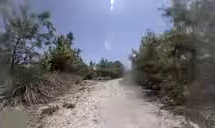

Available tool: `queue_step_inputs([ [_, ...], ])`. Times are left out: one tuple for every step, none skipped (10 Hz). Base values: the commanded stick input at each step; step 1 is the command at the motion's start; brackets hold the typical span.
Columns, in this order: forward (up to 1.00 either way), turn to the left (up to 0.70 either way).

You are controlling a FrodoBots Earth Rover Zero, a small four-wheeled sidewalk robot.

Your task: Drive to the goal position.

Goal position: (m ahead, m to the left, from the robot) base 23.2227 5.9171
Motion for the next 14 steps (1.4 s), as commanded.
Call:
queue_step_inputs([
  [0.7, 0.0],
  [0.7, 0.0],
  [0.7, 0.0],
  [0.7, 0.0],
  [0.7, 0.0],
  [0.7, 0.0],
  [0.7, 0.0],
  [0.7, 0.0],
  [0.7, 0.0],
  [0.7, 0.0],
  [0.7, 0.0],
  [0.7, 0.0],
  [0.7, 0.0],
  [0.7, 0.0],
])
